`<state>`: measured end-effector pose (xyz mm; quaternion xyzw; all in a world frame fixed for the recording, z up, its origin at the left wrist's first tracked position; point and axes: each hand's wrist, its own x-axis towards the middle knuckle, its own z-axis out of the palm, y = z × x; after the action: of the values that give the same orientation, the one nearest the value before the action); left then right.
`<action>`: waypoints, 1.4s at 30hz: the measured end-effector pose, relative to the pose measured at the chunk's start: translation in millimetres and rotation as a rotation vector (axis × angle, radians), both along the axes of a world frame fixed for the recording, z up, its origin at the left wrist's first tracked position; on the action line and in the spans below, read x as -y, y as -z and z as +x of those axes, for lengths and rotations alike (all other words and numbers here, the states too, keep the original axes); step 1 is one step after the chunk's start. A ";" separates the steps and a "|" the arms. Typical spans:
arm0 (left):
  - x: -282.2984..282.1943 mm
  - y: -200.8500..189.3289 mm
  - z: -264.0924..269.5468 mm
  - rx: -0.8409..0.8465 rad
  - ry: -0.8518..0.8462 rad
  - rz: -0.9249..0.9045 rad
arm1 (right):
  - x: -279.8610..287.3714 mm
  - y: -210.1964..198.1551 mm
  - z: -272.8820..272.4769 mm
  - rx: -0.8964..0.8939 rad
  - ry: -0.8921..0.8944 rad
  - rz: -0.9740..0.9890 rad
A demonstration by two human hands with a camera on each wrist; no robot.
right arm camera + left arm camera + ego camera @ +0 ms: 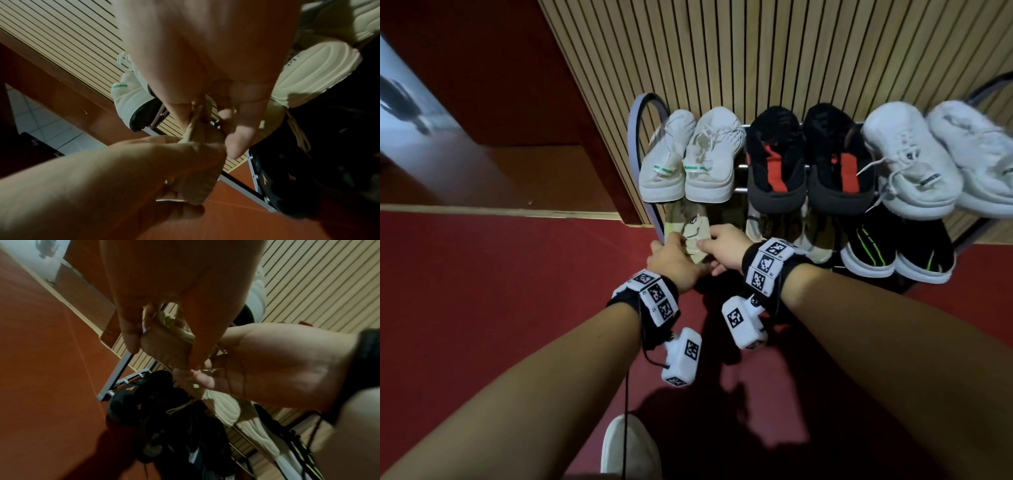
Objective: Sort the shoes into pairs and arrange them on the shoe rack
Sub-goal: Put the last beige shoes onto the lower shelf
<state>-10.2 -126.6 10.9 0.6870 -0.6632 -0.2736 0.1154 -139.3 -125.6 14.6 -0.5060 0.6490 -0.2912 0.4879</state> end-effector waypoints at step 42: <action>69.1 55.7 -14.7 0.122 -0.019 -0.185 | 8.9 28.3 -24.1 -0.953 -0.310 -0.339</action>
<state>-24.9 -195.7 -44.9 0.6951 -0.6848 -0.1675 0.1404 -163.4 -134.5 -13.7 -0.7441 0.6601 -0.0541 0.0873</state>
